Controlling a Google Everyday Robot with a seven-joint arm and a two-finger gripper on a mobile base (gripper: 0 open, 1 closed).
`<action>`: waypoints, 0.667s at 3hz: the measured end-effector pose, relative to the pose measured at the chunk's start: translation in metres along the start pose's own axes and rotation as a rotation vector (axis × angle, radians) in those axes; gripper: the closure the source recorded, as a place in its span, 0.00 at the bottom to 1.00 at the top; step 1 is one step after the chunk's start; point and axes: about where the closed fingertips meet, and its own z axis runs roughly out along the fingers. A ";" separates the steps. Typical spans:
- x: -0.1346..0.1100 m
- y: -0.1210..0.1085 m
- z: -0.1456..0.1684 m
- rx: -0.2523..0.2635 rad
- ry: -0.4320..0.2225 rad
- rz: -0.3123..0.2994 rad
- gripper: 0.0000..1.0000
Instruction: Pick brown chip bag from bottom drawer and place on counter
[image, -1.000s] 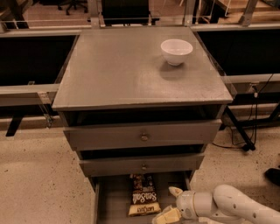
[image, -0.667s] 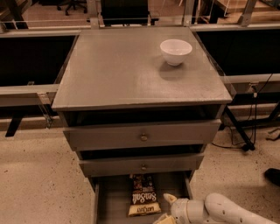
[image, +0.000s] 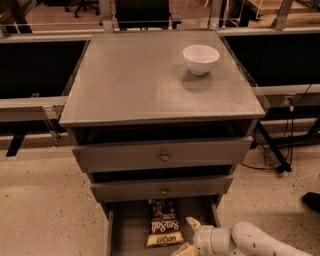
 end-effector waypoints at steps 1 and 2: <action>0.007 -0.021 0.021 0.048 0.014 -0.168 0.00; 0.013 -0.041 0.040 0.044 0.046 -0.326 0.00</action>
Offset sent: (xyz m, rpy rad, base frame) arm 0.0609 0.0113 -0.0680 -0.2147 -0.3914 0.2819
